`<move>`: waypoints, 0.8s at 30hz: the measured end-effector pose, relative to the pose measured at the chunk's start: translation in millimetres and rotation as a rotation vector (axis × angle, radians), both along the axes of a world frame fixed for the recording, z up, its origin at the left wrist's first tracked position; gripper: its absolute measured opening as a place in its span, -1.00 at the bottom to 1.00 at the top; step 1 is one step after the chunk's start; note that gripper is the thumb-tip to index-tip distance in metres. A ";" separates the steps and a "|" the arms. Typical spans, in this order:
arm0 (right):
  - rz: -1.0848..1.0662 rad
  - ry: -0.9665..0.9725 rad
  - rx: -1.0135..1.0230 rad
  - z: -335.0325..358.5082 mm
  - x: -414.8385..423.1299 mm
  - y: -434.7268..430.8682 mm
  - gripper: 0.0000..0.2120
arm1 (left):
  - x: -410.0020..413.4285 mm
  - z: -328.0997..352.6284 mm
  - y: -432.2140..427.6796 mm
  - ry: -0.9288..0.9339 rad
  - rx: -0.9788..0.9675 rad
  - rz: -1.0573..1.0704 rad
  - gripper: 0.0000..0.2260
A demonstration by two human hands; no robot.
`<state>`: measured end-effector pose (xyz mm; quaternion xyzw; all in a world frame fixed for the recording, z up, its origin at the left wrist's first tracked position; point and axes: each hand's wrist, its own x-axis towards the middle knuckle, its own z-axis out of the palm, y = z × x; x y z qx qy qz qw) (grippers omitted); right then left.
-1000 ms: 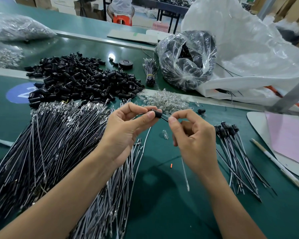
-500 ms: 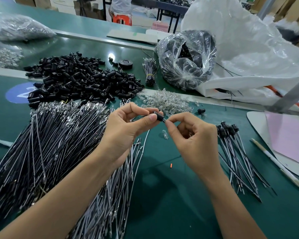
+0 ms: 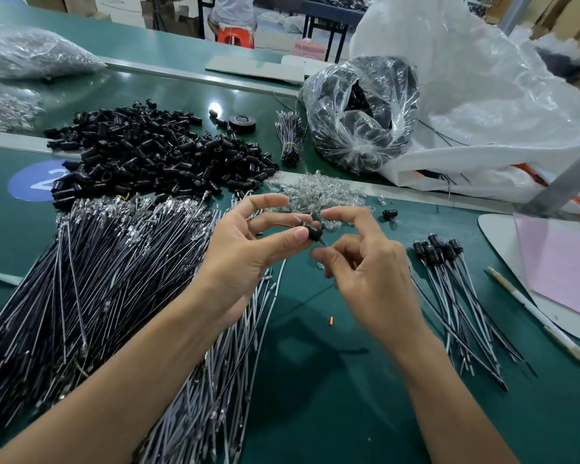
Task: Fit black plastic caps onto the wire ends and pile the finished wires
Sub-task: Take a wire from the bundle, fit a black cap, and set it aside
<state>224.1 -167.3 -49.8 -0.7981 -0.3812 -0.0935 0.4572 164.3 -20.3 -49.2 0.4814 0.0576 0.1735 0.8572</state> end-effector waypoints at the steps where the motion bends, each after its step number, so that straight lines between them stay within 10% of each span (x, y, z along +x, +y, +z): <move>1: 0.006 -0.013 -0.008 -0.3 -0.5 0.3 -0.71 | -0.3 -0.1 -0.4 0.010 0.029 -0.011 -0.56; 24: -0.115 -0.200 -0.004 -2.2 -3.1 5.2 -0.87 | -2.6 7.9 -0.3 0.071 0.153 0.106 -0.91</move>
